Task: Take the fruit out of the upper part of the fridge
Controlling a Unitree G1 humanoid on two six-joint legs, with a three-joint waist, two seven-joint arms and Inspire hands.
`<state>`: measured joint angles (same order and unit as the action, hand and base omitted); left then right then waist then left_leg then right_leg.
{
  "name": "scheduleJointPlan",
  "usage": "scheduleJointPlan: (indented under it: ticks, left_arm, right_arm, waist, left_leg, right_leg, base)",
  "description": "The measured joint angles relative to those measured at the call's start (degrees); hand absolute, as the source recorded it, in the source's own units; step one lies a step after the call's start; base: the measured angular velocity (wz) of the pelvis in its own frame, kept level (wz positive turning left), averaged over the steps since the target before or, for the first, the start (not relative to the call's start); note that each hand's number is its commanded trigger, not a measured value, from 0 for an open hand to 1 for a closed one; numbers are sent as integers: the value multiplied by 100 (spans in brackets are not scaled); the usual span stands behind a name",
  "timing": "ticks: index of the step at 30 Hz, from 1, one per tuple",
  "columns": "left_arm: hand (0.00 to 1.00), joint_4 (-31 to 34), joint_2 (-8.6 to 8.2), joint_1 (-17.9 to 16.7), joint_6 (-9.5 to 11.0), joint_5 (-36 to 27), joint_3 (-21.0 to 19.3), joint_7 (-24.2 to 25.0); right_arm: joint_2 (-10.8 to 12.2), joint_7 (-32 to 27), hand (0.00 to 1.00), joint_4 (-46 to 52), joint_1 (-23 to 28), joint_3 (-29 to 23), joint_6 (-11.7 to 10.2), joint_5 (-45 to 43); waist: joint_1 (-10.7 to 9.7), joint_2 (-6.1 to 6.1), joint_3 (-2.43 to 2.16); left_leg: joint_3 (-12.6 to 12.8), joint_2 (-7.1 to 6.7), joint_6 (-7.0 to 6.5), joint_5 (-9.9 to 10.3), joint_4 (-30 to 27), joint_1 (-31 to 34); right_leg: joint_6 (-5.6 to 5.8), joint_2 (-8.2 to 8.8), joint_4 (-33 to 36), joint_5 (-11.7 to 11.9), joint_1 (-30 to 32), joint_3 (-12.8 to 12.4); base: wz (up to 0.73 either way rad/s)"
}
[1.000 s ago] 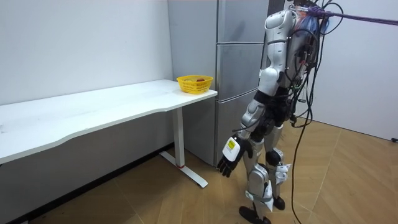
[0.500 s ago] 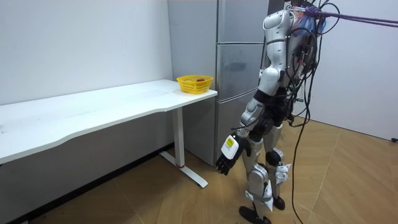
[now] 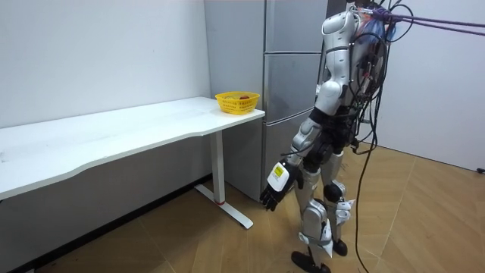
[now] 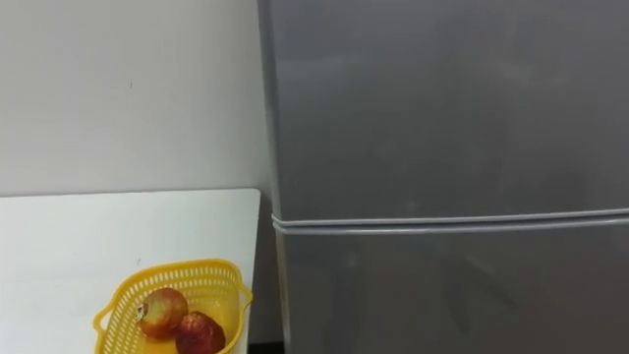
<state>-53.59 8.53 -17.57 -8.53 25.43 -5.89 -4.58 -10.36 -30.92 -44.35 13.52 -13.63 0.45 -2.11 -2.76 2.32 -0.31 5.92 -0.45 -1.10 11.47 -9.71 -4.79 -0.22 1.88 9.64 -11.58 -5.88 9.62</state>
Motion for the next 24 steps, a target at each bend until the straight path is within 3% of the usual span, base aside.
scheduleJointPlan:
  ticks: [12,24]
  left_arm:
    - [0,-80,-6,-35,-116,4,0,61]
    - [0,-163,-41,15,-404,7,59,278]
  right_arm:
    - [23,632,0,-1759,-71,346,221,-277]
    - [103,1785,0,-2451,-136,719,800,-452]
  waist:
    - [13,-43,28]
    - [6,-65,25]
  left_leg:
    - [-113,-15,-7,5,25,-92]
    - [-195,-27,-7,5,-1,-106]
  right_leg:
    - [10,-7,-10,-9,-78,-4]
    - [6,9,-9,-26,-142,91]
  base:
    - [1]
    - [3]
